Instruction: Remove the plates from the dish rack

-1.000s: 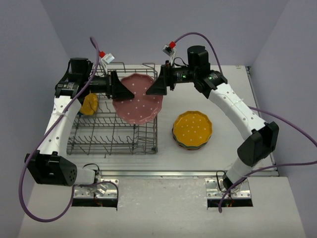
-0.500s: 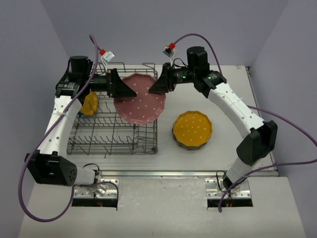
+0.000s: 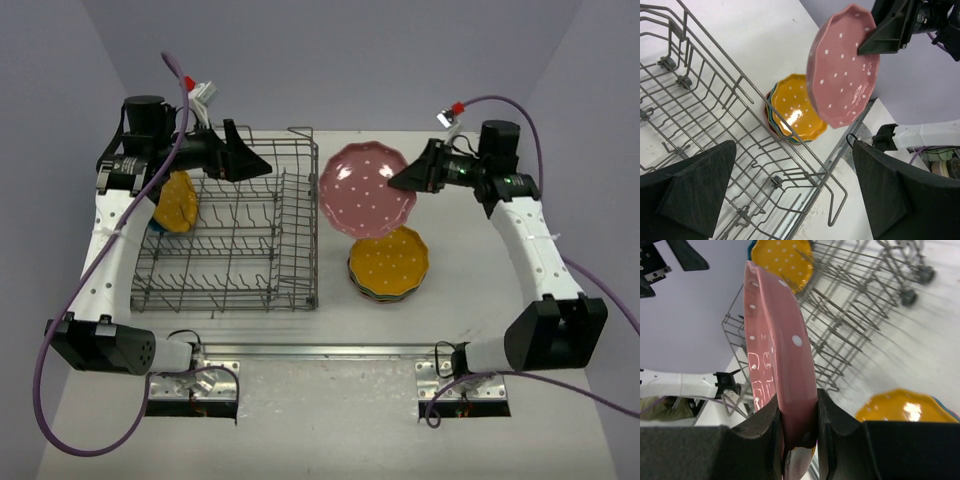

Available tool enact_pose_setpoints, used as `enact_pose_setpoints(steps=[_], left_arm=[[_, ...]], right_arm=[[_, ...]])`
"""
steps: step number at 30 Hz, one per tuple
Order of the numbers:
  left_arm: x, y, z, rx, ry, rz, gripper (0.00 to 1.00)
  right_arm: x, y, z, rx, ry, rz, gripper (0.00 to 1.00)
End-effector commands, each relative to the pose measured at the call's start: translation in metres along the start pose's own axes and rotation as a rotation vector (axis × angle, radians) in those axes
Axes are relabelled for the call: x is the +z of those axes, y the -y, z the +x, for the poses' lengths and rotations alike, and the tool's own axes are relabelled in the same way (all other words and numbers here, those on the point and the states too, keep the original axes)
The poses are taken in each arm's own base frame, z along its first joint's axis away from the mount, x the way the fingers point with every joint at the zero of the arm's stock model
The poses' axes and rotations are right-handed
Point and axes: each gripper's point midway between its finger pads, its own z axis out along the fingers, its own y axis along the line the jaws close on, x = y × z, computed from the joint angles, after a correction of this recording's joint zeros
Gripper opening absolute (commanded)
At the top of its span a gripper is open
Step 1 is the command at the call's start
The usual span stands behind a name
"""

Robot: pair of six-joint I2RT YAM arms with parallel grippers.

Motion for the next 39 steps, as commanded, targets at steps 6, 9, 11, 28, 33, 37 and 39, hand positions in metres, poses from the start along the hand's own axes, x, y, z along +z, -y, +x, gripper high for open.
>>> enact_pose_setpoints(steps=[6,9,11,28,33,37,39], left_arm=[[-0.010,-0.023,-0.024,0.057,0.062,-0.157,1.00],[-0.009,-0.032,-0.021,0.049,0.050,-0.188,1.00],[-0.010,-0.032,-0.019,0.047,0.044,-0.190,1.00],[-0.007,-0.041,-0.018,0.046,0.028,-0.215,1.00],[-0.006,-0.043,-0.017,0.041,0.025,-0.212,1.00],[-0.005,-0.044,-0.016,0.038,0.021,-0.211,1.00],[-0.005,-0.045,-0.016,0.036,0.021,-0.213,1.00]], right_arm=[[-0.053,0.037,0.057,0.019,-0.069,0.087,0.00],[-0.052,0.061,0.073,0.056,-0.118,0.151,0.00],[-0.050,0.069,0.078,0.072,-0.134,0.165,0.00],[-0.033,0.132,0.128,0.161,-0.277,0.179,0.00],[-0.029,0.137,0.138,0.188,-0.299,0.154,0.00],[-0.029,0.141,0.148,0.199,-0.319,0.155,0.00],[-0.030,0.144,0.149,0.195,-0.326,0.171,0.11]])
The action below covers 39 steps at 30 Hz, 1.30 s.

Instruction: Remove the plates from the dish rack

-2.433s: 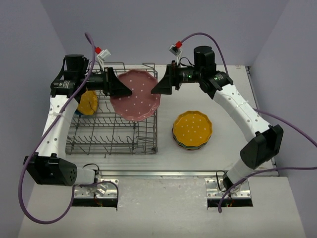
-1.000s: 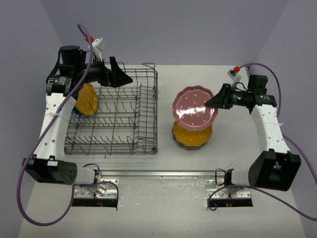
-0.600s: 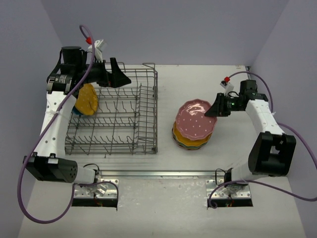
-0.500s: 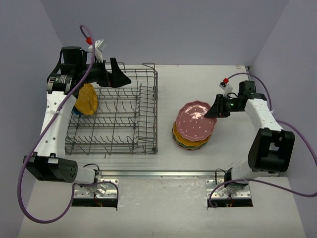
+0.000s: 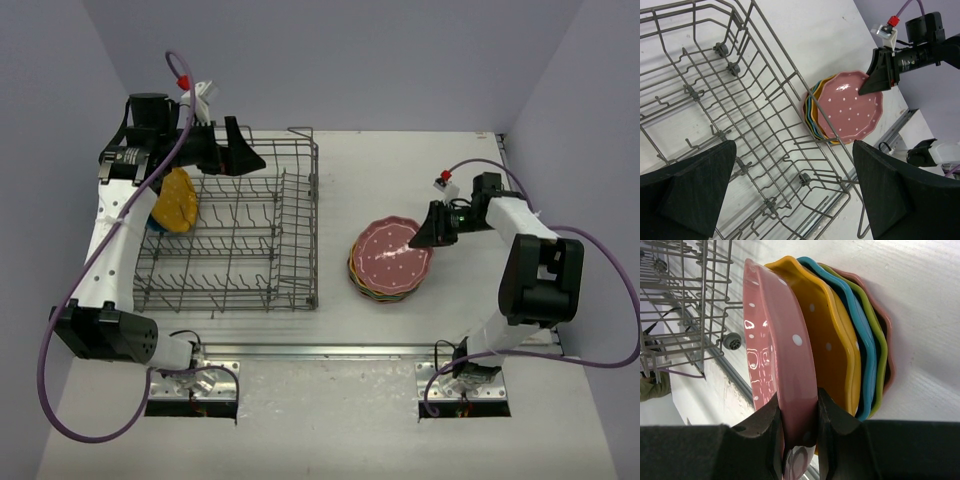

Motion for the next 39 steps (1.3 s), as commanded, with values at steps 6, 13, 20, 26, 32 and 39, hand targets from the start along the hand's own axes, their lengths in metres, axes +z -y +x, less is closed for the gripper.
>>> enact_pose_setpoints(steps=[6,13,20,26,32,39], left_arm=[[-0.008,-0.001,-0.015,0.036,0.050,-0.033,1.00],[-0.062,-0.061,-0.034,-0.055,0.204,-0.309,1.00],[-0.094,-0.138,-0.015,-0.098,0.135,-0.634,1.00],[-0.098,-0.186,0.007,-0.101,-0.028,-0.694,0.96],[-0.104,-0.221,0.019,-0.083,-0.099,-0.773,0.91],[-0.100,-0.250,0.031,-0.095,-0.150,-0.834,0.89]], right_arm=[[-0.012,-0.010,-0.013,-0.067,0.020,0.006,0.61],[-0.048,-0.037,-0.058,-0.185,0.118,0.072,0.74],[-0.101,-0.032,-0.113,-0.349,0.241,0.391,0.85],[-0.127,-0.054,-0.129,-0.437,0.318,0.460,0.97],[-0.099,-0.067,-0.105,-0.475,0.275,0.457,0.99],[-0.067,-0.077,-0.080,-0.495,0.229,0.405,0.99]])
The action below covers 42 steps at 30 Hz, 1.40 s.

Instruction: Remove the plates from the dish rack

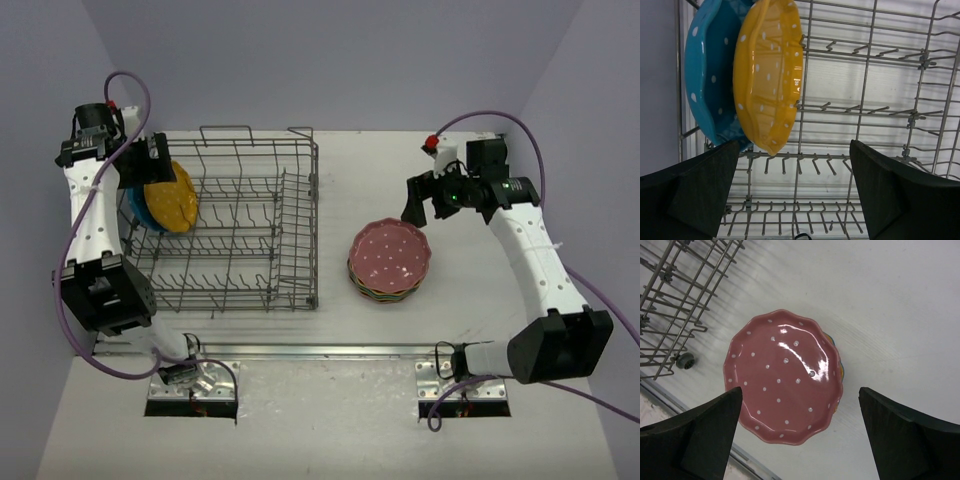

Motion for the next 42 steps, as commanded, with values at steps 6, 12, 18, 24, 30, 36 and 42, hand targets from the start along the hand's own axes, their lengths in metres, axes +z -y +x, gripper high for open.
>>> enact_pose_setpoints(steps=[6,12,18,24,30,36,42], left_arm=[[0.026,-0.027,-0.006,0.036,0.005,-0.099,0.89],[0.052,-0.035,0.001,0.049,-0.038,-0.104,0.86],[0.073,-0.019,0.010,0.045,-0.059,0.011,0.77],[0.091,0.003,0.021,0.046,-0.068,0.098,0.59],[0.096,0.004,0.018,0.050,-0.039,0.098,0.31],[0.080,0.008,0.004,0.045,0.019,0.103,0.00],[0.041,0.013,-0.037,0.070,0.147,0.090,0.00]], right_arm=[[0.000,0.003,-0.005,-0.008,0.045,0.031,0.99],[0.003,-0.001,-0.001,0.012,0.046,0.011,0.99],[0.005,-0.002,0.001,0.022,0.043,0.004,0.99],[0.003,-0.005,0.001,0.021,0.033,-0.009,0.99],[0.000,-0.006,-0.001,0.019,0.036,-0.008,0.99],[-0.002,-0.010,-0.003,0.031,0.039,-0.028,0.99],[-0.005,-0.013,-0.009,0.034,0.057,-0.037,0.99]])
